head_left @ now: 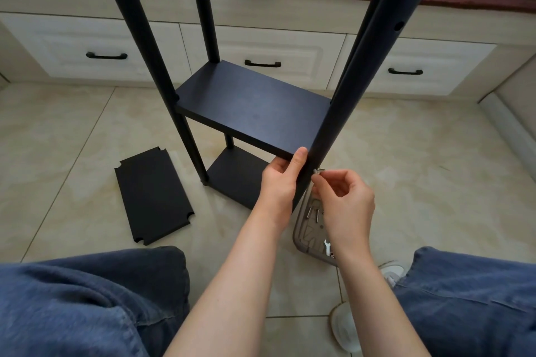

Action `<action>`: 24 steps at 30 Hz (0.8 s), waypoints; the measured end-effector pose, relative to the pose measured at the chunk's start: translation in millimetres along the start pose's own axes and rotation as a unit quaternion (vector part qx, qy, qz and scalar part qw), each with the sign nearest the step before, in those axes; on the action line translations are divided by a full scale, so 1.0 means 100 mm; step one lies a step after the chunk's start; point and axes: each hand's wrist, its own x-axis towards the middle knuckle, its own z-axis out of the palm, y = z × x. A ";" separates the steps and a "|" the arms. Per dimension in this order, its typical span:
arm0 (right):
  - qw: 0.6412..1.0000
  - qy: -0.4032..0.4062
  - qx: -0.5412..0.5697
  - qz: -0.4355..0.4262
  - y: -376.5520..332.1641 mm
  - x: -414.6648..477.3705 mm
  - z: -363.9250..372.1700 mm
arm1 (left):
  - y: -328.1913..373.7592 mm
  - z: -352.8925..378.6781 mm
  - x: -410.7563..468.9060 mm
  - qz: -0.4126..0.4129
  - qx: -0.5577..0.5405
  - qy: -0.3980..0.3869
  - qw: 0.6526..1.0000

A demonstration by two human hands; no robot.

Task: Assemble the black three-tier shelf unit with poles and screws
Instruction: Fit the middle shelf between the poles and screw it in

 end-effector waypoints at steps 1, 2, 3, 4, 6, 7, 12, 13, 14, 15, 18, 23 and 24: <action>1.000 0.001 -0.016 -0.013 0.00 -0.01 0.01 | 0.00 0.00 0.00 0.000 0.000 0.002 1.000; 0.999 0.001 -0.029 -0.026 0.00 -0.01 0.01 | 0.01 0.01 -0.01 -0.001 0.000 0.003 1.000; 0.998 0.000 -0.042 -0.038 0.00 -0.02 0.02 | 0.02 0.01 -0.01 -0.001 0.000 0.004 1.000; 0.998 -0.001 -0.048 -0.045 0.00 -0.03 0.03 | 0.02 0.02 -0.01 -0.002 -0.001 0.005 1.000; 0.999 -0.003 -0.037 -0.037 0.00 -0.03 0.03 | 0.02 0.02 -0.02 -0.003 -0.003 0.008 1.000; 0.999 -0.007 -0.030 -0.030 0.00 -0.02 0.03 | 0.01 0.02 -0.02 -0.002 -0.002 0.010 1.000; 0.999 -0.018 -0.011 -0.028 -0.02 -0.02 0.02 | 0.00 0.02 -0.01 0.001 0.010 0.010 1.000; 1.000 -0.015 -0.003 -0.020 -0.02 -0.02 0.03 | 0.00 0.02 -0.01 0.003 0.012 0.011 1.000; 1.000 -0.013 0.014 -0.003 -0.02 -0.01 0.03 | 0.00 0.02 0.00 0.006 0.013 0.012 1.000; 0.998 -0.014 0.049 0.027 -0.03 -0.01 0.03 | -0.01 0.02 0.00 0.008 0.014 0.012 1.000; 0.958 -0.037 0.233 0.161 -0.05 -0.02 0.04 | 0.00 0.03 0.00 0.008 0.019 0.010 1.000; 0.966 -0.046 0.207 0.148 -0.05 0.00 0.02 | -0.02 0.02 0.00 0.007 0.002 -0.001 1.000; 0.973 -0.044 0.184 0.131 -0.05 0.00 0.01 | -0.01 0.02 -0.01 0.009 -0.003 -0.005 1.000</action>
